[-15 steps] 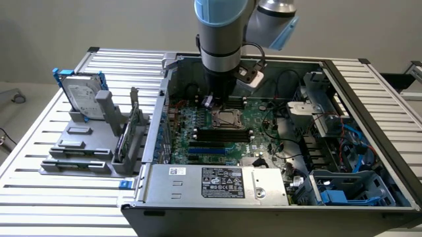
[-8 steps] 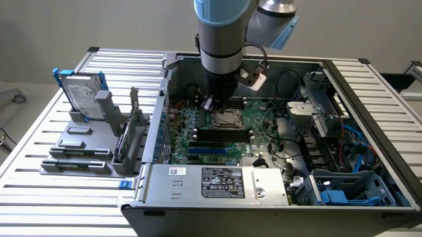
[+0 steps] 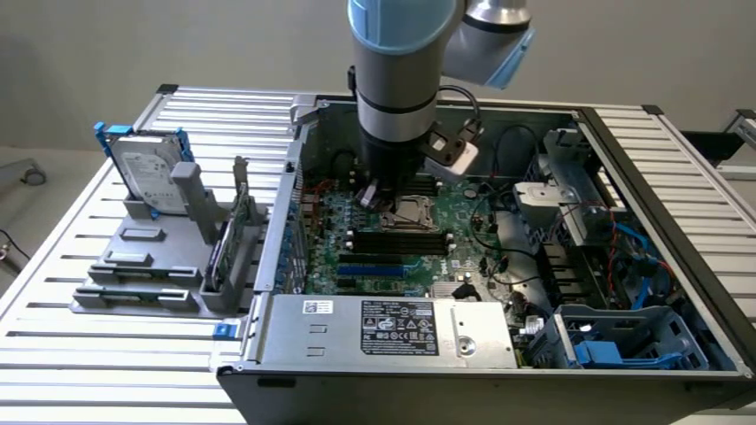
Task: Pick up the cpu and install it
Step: 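Install the first cpu locking lever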
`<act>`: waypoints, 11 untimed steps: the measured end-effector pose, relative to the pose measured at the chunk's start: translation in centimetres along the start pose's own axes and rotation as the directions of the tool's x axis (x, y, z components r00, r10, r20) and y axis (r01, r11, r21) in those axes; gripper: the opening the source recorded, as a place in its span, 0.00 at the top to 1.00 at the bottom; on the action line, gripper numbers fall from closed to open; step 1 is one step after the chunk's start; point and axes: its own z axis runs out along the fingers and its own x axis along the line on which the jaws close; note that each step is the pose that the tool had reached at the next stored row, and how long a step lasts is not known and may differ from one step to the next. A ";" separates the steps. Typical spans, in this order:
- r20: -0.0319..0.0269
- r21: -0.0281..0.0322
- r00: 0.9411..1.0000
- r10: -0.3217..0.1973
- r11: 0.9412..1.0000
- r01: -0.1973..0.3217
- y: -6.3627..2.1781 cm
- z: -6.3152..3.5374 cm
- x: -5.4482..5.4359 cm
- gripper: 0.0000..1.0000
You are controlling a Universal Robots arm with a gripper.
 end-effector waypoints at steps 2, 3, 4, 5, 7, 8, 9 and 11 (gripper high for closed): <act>0.009 0.014 1.000 0.004 1.000 -0.005 -0.03 -0.01 0.0 0.89; 0.012 0.019 1.000 0.006 1.000 -0.006 -0.02 0.02 -0.1 0.89; 0.013 0.021 1.000 0.006 1.000 -0.007 -0.03 0.04 -0.1 0.89; 0.014 0.022 1.000 0.007 1.000 -0.007 -0.03 0.07 -0.1 0.89; 0.014 0.023 1.000 0.007 1.000 -0.007 -0.01 0.20 -0.1 0.89; 0.014 0.023 1.000 0.007 1.000 -0.007 -0.01 0.29 -0.1 0.89; 0.015 0.023 1.000 0.007 1.000 -0.007 0.00 0.40 -0.2 0.89; 0.016 0.025 1.000 0.007 1.000 -0.008 -0.01 0.60 -0.2 0.89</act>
